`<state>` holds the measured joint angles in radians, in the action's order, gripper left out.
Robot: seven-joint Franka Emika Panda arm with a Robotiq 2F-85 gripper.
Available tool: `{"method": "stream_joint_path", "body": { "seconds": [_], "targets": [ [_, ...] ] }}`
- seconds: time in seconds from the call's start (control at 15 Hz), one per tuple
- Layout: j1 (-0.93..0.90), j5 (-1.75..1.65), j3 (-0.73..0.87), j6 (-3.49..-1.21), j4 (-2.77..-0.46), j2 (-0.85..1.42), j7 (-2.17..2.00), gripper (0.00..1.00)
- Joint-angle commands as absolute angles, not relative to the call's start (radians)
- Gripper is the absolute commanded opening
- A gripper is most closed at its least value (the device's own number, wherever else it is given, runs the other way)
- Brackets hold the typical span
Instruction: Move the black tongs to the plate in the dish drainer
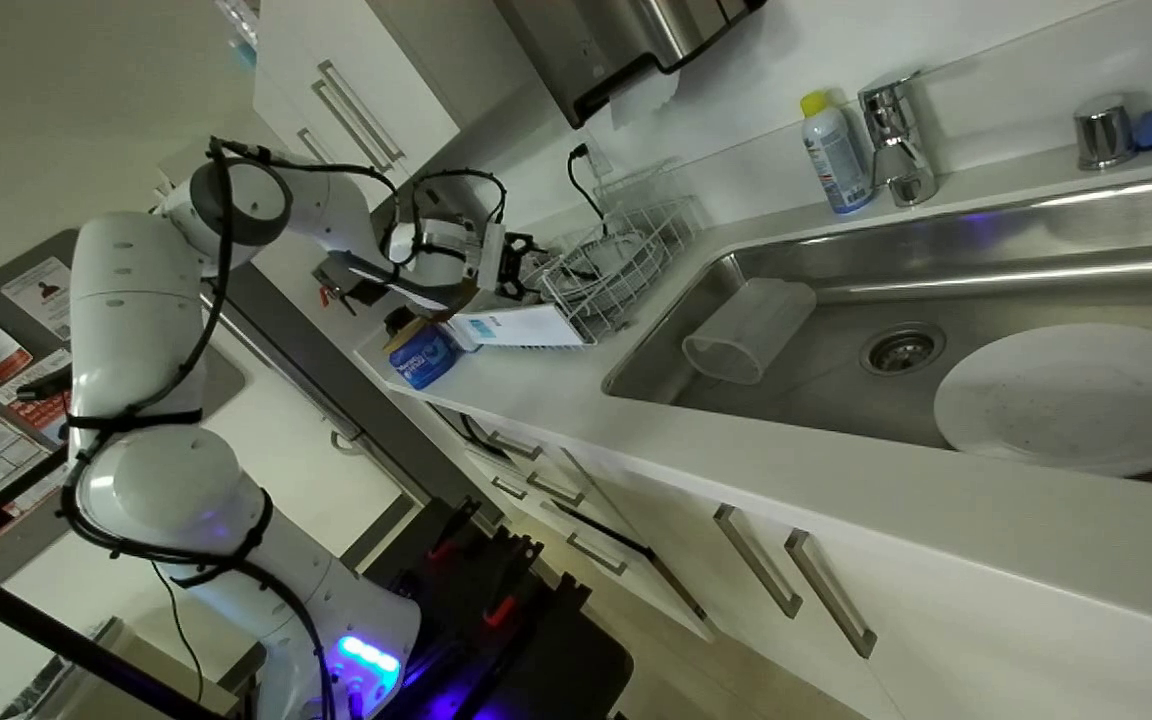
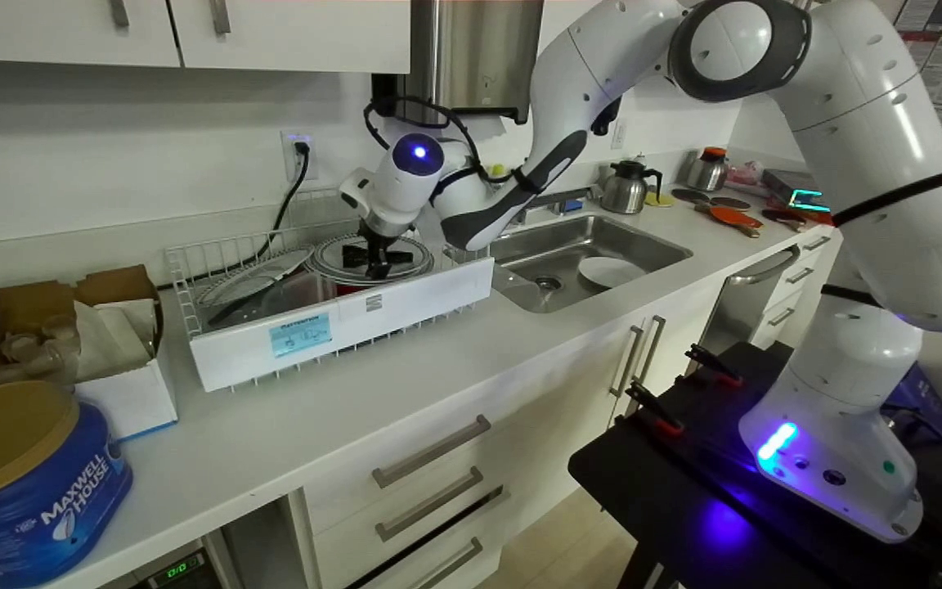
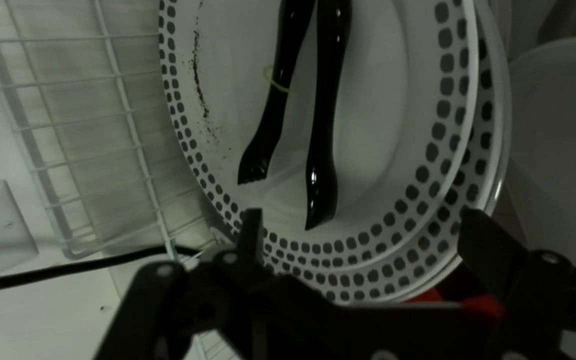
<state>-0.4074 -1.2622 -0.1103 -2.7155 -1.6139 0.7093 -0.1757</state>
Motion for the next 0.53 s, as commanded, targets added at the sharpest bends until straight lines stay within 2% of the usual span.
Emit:
{"method": "stream_joint_path", "body": {
  "seconds": [0.0,0.47],
  "targets": [
    [-0.459,-1.376,-0.072,-2.712,-1.731,0.572,-0.34,1.0],
    [-0.493,-1.492,-0.086,-2.644,-1.99,0.279,-0.545,1.0]
  ]
}}
